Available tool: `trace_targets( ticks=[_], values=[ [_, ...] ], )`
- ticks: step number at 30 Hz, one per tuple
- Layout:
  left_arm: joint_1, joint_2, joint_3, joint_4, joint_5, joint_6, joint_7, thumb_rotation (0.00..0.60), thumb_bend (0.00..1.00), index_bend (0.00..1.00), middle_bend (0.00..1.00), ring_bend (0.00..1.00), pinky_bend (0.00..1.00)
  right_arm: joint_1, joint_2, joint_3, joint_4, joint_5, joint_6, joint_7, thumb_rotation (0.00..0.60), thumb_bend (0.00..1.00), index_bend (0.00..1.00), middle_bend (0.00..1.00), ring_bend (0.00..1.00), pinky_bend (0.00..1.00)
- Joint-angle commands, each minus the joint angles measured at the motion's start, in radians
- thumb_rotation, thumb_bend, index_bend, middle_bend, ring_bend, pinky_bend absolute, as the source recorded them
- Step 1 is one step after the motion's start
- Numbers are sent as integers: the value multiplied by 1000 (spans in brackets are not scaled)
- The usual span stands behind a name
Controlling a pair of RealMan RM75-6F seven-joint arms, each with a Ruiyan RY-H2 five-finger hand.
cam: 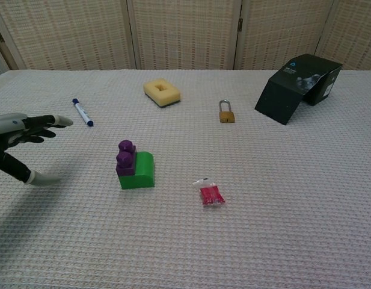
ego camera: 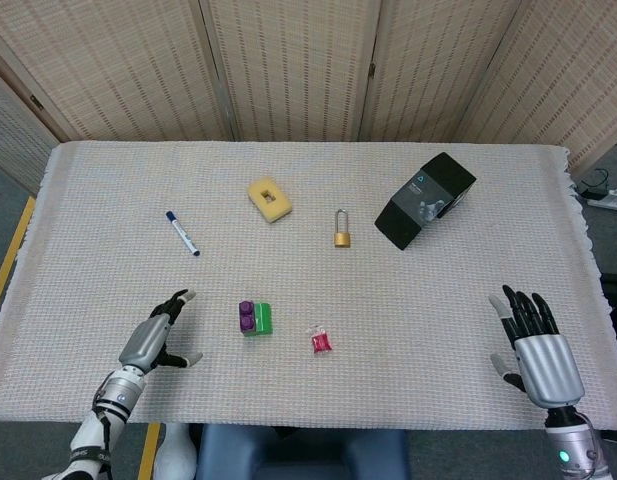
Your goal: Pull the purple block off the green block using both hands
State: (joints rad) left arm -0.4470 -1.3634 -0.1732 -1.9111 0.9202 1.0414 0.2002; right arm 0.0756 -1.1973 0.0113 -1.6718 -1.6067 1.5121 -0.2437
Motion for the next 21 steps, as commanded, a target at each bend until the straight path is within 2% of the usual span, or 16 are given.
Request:
trace_targets(
  ticks=[1, 11, 21],
  values=[
    [-47, -56, -26, -14, -88, 15, 49, 600, 234, 16, 0, 0, 0, 0, 3, 1, 0, 1, -1, 6, 600, 329, 0, 0, 0, 0],
    [-95, -191, -65, 82, -136, 36, 9, 600, 201, 40, 0, 0, 0, 2, 7, 3, 0, 4, -9, 17, 600, 330, 0, 0, 0, 0],
    [-130, -231, -77, 155, -187, -11, -15, 600, 260, 153, 0, 0, 0, 1, 17, 6, 0, 6, -8, 39, 600, 329, 0, 0, 0, 0]
  ],
)
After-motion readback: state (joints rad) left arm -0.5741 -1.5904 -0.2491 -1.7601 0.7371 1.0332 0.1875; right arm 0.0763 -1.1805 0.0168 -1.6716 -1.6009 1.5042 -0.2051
